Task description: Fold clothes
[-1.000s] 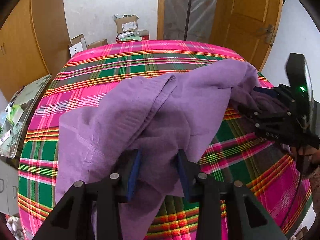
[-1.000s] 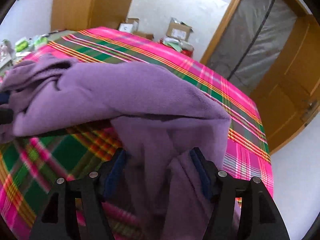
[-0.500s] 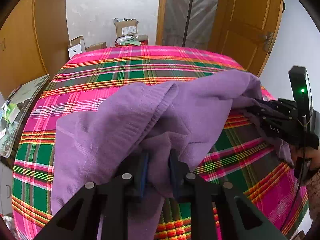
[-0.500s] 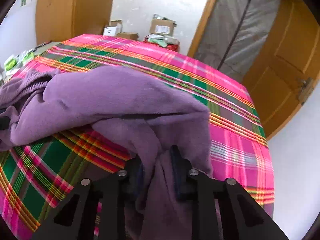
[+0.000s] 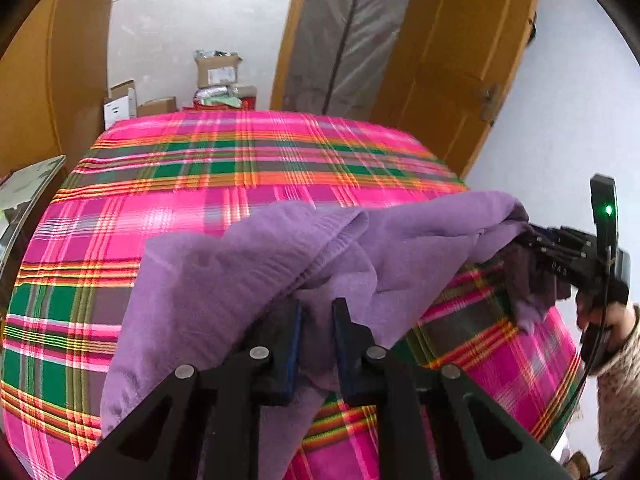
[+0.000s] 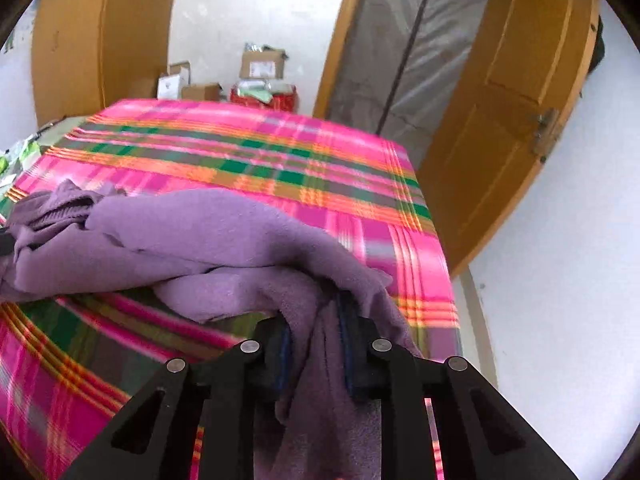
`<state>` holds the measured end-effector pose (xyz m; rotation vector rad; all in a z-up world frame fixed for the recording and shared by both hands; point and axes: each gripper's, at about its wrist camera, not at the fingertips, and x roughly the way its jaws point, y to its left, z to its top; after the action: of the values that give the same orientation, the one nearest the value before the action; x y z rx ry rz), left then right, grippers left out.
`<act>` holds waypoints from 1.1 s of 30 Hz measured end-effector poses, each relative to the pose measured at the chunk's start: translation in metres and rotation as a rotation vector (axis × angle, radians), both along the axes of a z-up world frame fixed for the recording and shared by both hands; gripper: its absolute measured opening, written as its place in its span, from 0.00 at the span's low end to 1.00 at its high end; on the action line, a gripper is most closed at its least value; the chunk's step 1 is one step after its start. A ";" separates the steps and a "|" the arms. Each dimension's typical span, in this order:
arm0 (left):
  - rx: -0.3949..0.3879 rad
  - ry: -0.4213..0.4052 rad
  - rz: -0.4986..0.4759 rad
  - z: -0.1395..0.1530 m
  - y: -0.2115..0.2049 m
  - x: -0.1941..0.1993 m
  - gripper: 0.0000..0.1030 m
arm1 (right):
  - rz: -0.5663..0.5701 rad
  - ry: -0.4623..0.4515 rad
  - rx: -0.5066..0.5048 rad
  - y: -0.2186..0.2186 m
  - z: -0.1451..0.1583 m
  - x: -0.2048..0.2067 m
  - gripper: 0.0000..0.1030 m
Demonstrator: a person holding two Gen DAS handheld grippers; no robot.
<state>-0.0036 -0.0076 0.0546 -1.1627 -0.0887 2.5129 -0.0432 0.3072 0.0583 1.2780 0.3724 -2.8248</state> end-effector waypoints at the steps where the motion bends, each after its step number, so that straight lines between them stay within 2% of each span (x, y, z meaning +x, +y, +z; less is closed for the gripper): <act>1: -0.011 0.000 -0.002 0.001 0.000 0.002 0.16 | 0.004 -0.033 -0.008 0.003 -0.005 0.000 0.23; 6: -0.081 0.065 -0.025 0.019 -0.006 0.014 0.17 | 0.067 -0.061 0.017 0.004 -0.007 0.019 0.31; 7: -0.111 0.082 -0.028 0.023 -0.006 0.016 0.21 | 0.075 -0.055 0.009 0.005 -0.005 0.024 0.32; 8: -0.145 0.095 -0.031 0.027 -0.004 0.016 0.29 | 0.083 -0.050 -0.009 0.007 -0.002 0.028 0.33; 9: -0.171 0.102 -0.039 0.029 -0.002 0.015 0.31 | 0.088 -0.046 -0.037 0.011 0.001 0.033 0.36; 12: -0.233 0.108 -0.078 0.030 0.009 0.009 0.32 | 0.084 -0.053 -0.100 0.022 0.007 0.044 0.45; 19: -0.374 0.094 -0.178 0.008 0.044 -0.014 0.32 | 0.054 -0.019 -0.171 0.044 0.020 0.079 0.47; 24: -0.479 0.069 -0.197 -0.016 0.061 -0.027 0.32 | 0.084 0.001 -0.189 0.036 0.023 0.085 0.50; 28: -0.469 0.098 -0.168 -0.013 0.053 -0.031 0.35 | 0.122 -0.020 -0.200 0.017 0.014 0.075 0.50; 30: -0.454 0.116 -0.148 -0.009 0.047 -0.033 0.32 | 0.141 -0.029 -0.218 0.009 0.011 0.069 0.50; 33: -0.431 0.142 -0.117 -0.004 0.037 -0.037 0.16 | 0.168 -0.045 -0.239 -0.005 0.003 0.059 0.50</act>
<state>-0.0402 0.0299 0.0509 -1.0940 0.5664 2.5698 0.0161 0.3025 0.0616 1.1987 0.1280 -2.6021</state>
